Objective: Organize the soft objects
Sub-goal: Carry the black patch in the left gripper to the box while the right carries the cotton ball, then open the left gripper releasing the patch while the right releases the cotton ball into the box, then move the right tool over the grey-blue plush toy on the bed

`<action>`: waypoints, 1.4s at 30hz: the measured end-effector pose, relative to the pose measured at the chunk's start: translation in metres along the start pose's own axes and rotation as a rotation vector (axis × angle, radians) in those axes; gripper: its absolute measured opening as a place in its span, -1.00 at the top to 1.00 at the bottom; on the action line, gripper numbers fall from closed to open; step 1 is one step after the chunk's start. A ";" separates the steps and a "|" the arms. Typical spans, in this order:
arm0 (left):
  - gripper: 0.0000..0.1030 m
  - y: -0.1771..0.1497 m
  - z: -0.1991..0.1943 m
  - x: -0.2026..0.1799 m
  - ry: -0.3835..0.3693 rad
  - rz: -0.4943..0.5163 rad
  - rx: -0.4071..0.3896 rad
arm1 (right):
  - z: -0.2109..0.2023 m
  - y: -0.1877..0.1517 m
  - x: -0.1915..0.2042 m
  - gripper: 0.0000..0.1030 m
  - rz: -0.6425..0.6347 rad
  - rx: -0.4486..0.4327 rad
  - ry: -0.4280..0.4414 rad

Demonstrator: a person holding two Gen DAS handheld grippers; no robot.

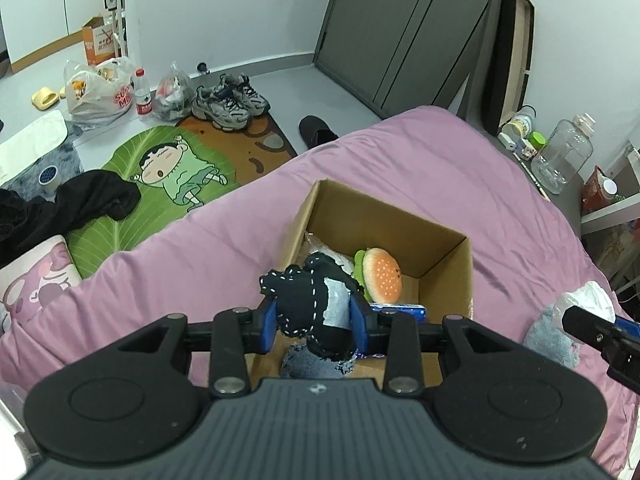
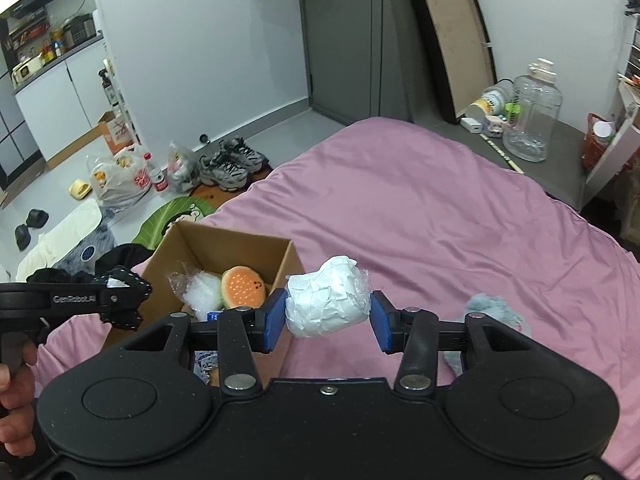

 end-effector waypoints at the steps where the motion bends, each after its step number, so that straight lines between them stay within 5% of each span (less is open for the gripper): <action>1: 0.31 0.000 0.002 0.001 0.000 -0.003 0.006 | 0.001 0.000 0.002 0.14 -0.001 0.002 0.004; 14: -0.06 0.006 0.017 0.012 0.027 -0.047 0.052 | 0.009 0.001 0.030 0.14 0.003 0.054 0.108; 24: -0.09 0.012 0.003 0.011 0.016 -0.041 0.028 | 0.000 -0.004 0.047 0.04 -0.008 0.087 0.181; 35: -0.44 0.012 -0.014 -0.008 0.014 0.009 0.005 | -0.021 0.003 0.013 -0.28 0.048 0.050 0.140; 42: -0.47 0.006 -0.020 -0.028 0.012 0.043 -0.002 | -0.030 0.005 -0.028 -0.41 0.113 0.039 0.115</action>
Point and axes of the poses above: each gripper's, at about its wrist camera, not at the fingertips, and z roughly the way its jaws point, x to its left, y to its top, the point moved 7 cm from there along z, roughly the way its jaws point, and after that the axes turned 11 degrees about -y, right-handed, at the moved point
